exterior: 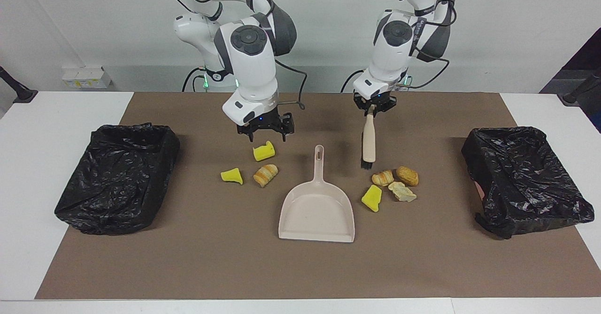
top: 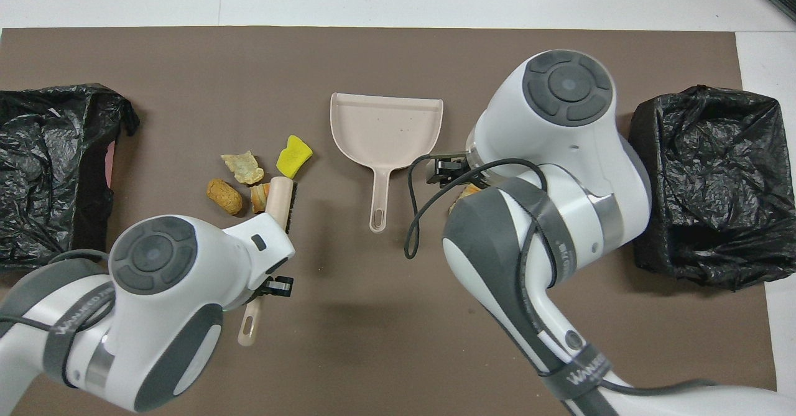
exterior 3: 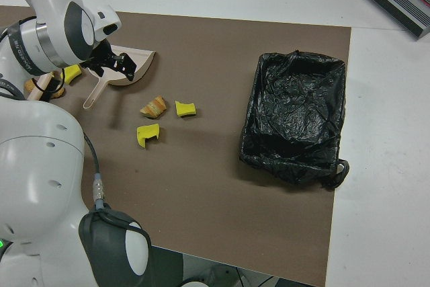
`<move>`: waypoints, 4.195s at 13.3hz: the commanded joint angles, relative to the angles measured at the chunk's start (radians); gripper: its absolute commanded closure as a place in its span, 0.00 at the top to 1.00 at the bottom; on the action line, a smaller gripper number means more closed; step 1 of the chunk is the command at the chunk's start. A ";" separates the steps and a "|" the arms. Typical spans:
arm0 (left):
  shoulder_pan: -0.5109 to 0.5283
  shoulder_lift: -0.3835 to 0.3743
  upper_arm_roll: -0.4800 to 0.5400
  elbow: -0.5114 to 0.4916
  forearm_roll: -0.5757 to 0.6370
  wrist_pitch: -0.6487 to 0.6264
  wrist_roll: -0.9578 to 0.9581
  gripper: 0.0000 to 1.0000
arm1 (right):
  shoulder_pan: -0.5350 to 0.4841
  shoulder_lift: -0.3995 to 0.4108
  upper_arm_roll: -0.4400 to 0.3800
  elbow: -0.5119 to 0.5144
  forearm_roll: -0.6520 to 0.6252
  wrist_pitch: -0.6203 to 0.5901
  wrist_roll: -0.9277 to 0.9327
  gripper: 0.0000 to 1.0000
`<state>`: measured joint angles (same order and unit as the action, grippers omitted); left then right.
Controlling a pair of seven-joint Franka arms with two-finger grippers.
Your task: Sweep and dump trash in bin
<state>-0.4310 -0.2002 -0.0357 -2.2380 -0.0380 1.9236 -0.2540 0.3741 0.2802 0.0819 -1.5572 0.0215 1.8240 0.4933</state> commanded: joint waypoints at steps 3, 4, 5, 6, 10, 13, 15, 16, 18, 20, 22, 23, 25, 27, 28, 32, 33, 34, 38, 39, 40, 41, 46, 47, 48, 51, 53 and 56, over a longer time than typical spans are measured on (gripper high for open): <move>0.222 0.041 -0.012 0.044 0.004 0.026 0.117 0.00 | 0.103 0.106 -0.004 0.031 0.008 0.138 0.168 1.00; 0.257 0.057 -0.010 0.049 0.004 0.079 0.119 0.00 | 0.123 0.135 -0.007 0.051 0.005 0.150 0.192 1.00; 0.305 0.091 -0.012 0.070 0.019 0.097 0.119 0.00 | 0.146 0.174 -0.010 0.077 0.000 0.164 0.218 1.00; 0.337 0.122 -0.012 0.083 0.047 0.109 0.121 0.00 | 0.170 0.209 -0.011 0.092 -0.030 0.202 0.243 1.00; 0.385 0.202 -0.012 0.130 0.078 0.141 0.125 0.00 | 0.193 0.243 -0.002 0.080 -0.127 0.258 0.281 0.92; 0.373 0.225 -0.012 0.123 0.078 0.163 0.128 0.00 | 0.193 0.241 -0.002 0.034 -0.152 0.297 0.281 0.80; 0.373 0.223 -0.012 0.115 0.078 0.157 0.133 0.00 | 0.192 0.238 -0.002 0.025 -0.155 0.301 0.280 0.71; 0.371 0.225 -0.013 0.115 0.078 0.157 0.133 0.00 | 0.190 0.237 -0.002 0.019 -0.155 0.304 0.280 0.71; 0.370 0.225 -0.012 0.115 0.078 0.158 0.134 0.00 | 0.195 0.243 -0.002 0.014 -0.164 0.307 0.281 0.70; 0.370 0.225 -0.013 0.117 0.078 0.158 0.134 0.00 | 0.204 0.241 -0.002 0.011 -0.190 0.298 0.280 0.61; 0.370 0.225 -0.013 0.117 0.078 0.160 0.134 0.00 | 0.207 0.240 -0.002 0.016 -0.193 0.290 0.278 0.20; 0.370 0.225 -0.013 0.117 0.078 0.160 0.134 0.00 | 0.209 0.238 -0.002 0.016 -0.195 0.290 0.280 0.00; 0.370 0.225 -0.013 0.117 0.078 0.160 0.134 0.00 | 0.206 0.231 0.001 0.017 -0.187 0.285 0.260 0.00; 0.370 0.225 -0.013 0.117 0.078 0.160 0.136 0.00 | 0.201 0.206 0.007 0.016 -0.173 0.276 0.243 0.00; 0.370 0.225 -0.013 0.117 0.078 0.160 0.134 0.00 | 0.195 0.195 0.009 0.016 -0.173 0.275 0.216 0.00; 0.370 0.228 -0.012 0.126 0.078 0.150 0.125 0.00 | 0.116 0.137 0.009 0.012 -0.126 0.175 -0.178 0.00; 0.370 0.225 -0.013 0.118 0.075 0.147 0.115 0.00 | 0.089 0.122 0.007 0.012 -0.094 0.144 -0.284 0.00; 0.373 0.222 -0.013 0.114 0.070 0.144 0.101 0.00 | 0.065 0.110 0.007 0.012 -0.089 0.111 -0.406 0.00; 0.364 0.226 -0.013 0.080 0.063 0.160 0.055 0.00 | -0.024 0.093 0.007 0.011 -0.091 0.047 -0.909 0.00; 0.350 0.226 -0.015 0.078 0.063 0.158 0.055 0.00 | -0.037 0.096 0.007 0.009 -0.088 0.057 -1.058 0.00; 0.331 0.226 -0.015 0.078 0.063 0.158 0.050 0.00 | -0.047 0.096 0.006 0.008 -0.089 0.057 -1.172 0.00; 0.315 0.228 -0.015 0.071 0.063 0.150 0.027 0.00 | -0.063 0.094 0.006 0.002 -0.095 0.057 -1.237 0.00; 0.175 0.231 -0.016 0.028 0.002 0.219 -0.152 0.00 | -0.060 0.080 0.004 -0.043 -0.185 0.078 -1.527 0.00; 0.157 0.234 -0.015 0.026 -0.031 0.242 -0.166 0.00 | -0.055 0.083 0.007 -0.047 -0.236 0.098 -1.559 0.00; 0.126 0.240 -0.016 0.028 -0.042 0.256 -0.183 0.00 | -0.057 0.083 0.007 -0.069 -0.241 0.132 -1.585 0.00; 0.034 0.243 -0.018 0.038 -0.123 0.313 -0.241 0.00 | -0.044 0.125 0.007 -0.084 -0.261 0.225 -1.650 0.00; -0.015 0.245 -0.020 0.038 -0.169 0.356 -0.255 0.00 | -0.032 0.148 0.007 -0.084 -0.278 0.276 -1.650 0.00; -0.060 0.245 -0.023 0.041 -0.197 0.357 -0.255 0.00 | 0.001 0.166 0.007 -0.075 -0.268 0.322 -1.606 0.00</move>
<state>-0.4575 0.0440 -0.0720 -2.1967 -0.2033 2.2605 -0.5078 0.3485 0.4274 0.0829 -1.6308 -0.2410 2.1013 -1.1413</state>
